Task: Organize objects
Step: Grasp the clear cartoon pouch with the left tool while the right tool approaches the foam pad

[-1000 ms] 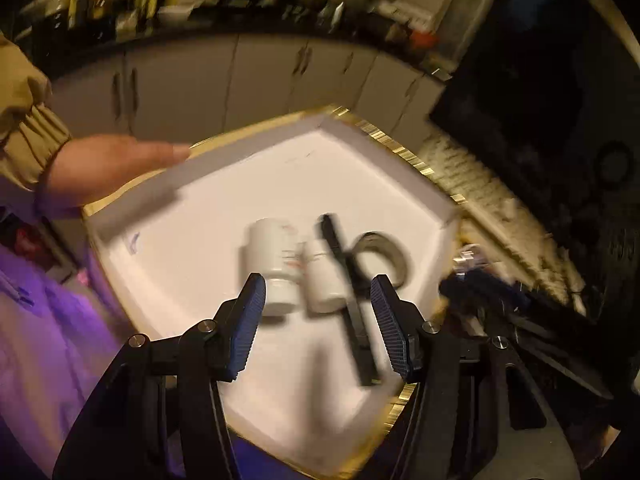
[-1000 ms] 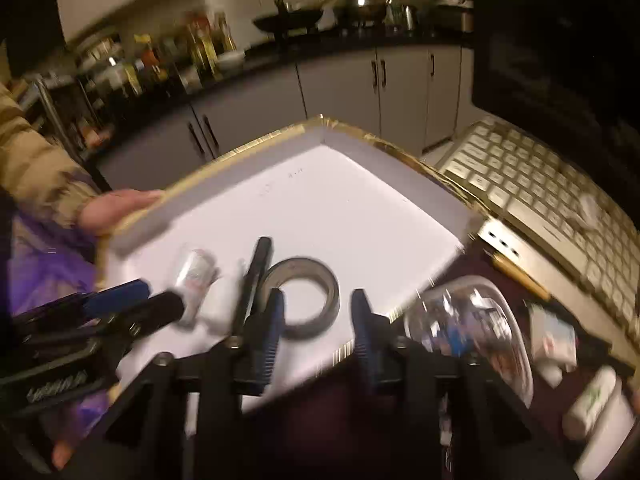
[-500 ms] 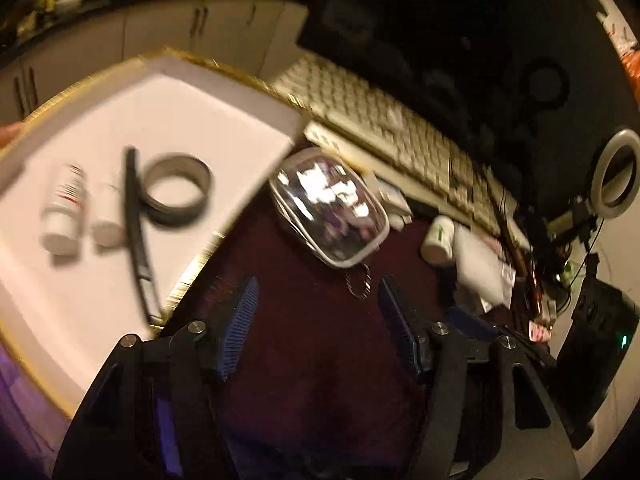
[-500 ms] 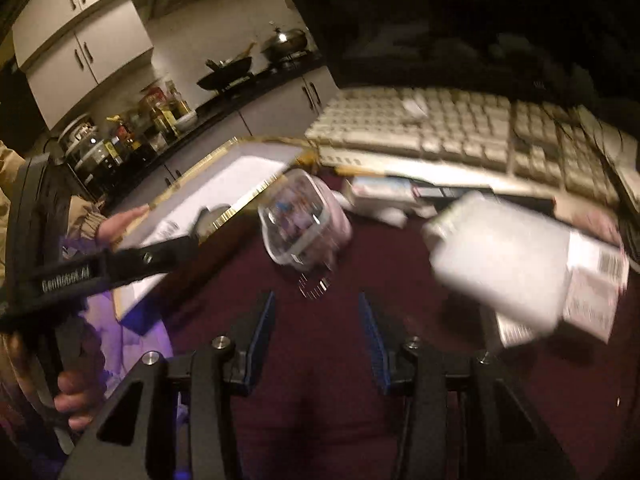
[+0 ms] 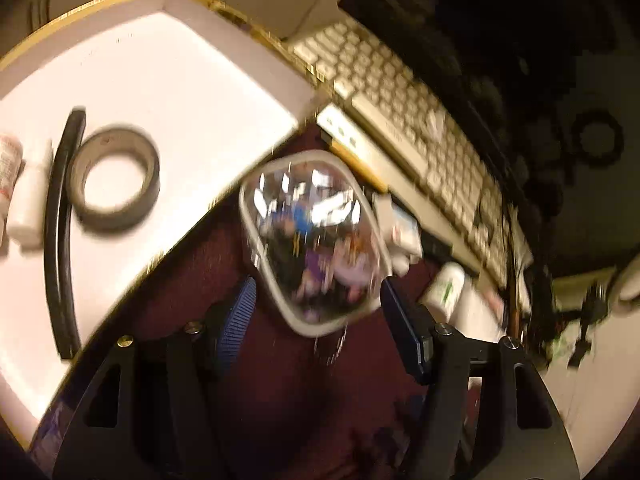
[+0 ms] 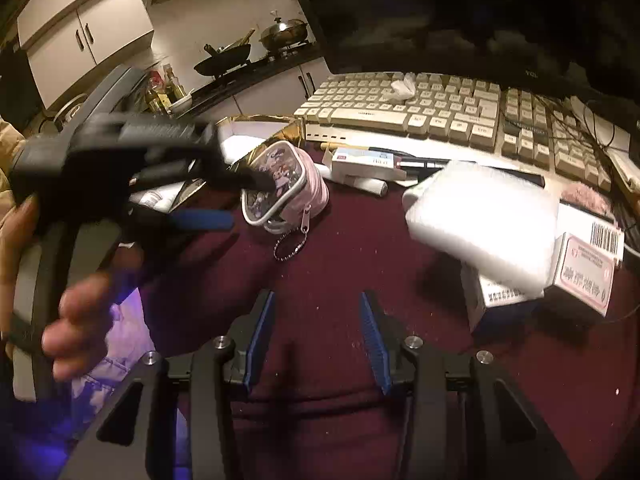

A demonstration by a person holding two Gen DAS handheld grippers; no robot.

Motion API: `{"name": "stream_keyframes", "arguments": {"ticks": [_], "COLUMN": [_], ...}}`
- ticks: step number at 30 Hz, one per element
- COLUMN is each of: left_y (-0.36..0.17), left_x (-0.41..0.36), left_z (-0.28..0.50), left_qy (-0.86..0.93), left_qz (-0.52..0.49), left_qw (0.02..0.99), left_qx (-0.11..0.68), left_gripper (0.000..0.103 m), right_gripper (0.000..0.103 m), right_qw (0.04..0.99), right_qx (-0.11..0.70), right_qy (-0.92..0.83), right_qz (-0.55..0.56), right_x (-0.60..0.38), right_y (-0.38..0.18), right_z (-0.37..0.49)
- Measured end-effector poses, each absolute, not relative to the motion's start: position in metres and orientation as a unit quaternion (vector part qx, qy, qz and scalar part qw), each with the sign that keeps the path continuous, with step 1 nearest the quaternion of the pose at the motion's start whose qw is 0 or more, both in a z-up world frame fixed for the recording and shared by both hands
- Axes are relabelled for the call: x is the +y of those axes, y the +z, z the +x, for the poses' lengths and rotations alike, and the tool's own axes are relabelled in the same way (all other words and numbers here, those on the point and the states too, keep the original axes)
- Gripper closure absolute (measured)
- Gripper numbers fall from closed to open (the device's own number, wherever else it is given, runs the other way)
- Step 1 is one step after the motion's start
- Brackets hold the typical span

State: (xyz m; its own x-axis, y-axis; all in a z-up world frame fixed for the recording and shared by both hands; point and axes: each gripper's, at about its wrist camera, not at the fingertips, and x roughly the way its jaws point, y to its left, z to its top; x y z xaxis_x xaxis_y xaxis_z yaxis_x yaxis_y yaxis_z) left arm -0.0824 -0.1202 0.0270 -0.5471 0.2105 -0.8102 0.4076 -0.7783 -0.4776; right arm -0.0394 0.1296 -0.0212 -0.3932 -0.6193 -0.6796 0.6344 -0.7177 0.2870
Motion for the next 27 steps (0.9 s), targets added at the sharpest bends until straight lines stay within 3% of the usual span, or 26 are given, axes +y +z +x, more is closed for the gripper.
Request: {"name": "stream_keyframes", "arguments": {"ticks": [10,12,19,20,22,24,27], "left_y": [0.027,0.024,0.019,0.017,0.018,0.023,0.026], "left_x": [-0.108,-0.102,-0.096,-0.095,-0.094,-0.089,-0.083], "left_z": [-0.113,-0.117,-0.115,-0.114,-0.113,-0.110,-0.108], "left_qy": [-0.818,-0.820,-0.828,-0.828,-0.831,-0.842,-0.848], "left_qz": [0.491,0.496,0.493,0.493,0.483,0.473,0.473], "left_qw": [0.092,0.083,0.036,0.024,0.008,0.009,0.006], "left_qx": [0.287,0.275,0.263,0.265,0.276,0.258,0.238], "left_gripper": [0.036,0.024,0.024,0.027,0.044,0.073,0.091], "right_gripper": [0.060,0.060,0.060,0.060,0.060,0.060,0.060], "right_qw": [0.379,0.381,0.374,0.373,0.372,0.370,0.367], "right_qx": [0.018,0.019,0.015,0.015,0.014,0.012,0.006], "right_qy": [-0.830,-0.828,-0.831,-0.831,-0.831,-0.831,-0.834], "right_qz": [0.409,0.411,0.412,0.413,0.413,0.415,0.412], "right_x": [0.128,0.128,0.131,0.132,0.133,0.134,0.137], "right_y": [-0.027,-0.027,-0.027,-0.026,-0.026,-0.026,-0.023], "right_z": [-0.032,-0.032,-0.034,-0.034,-0.034,-0.035,-0.036]}}
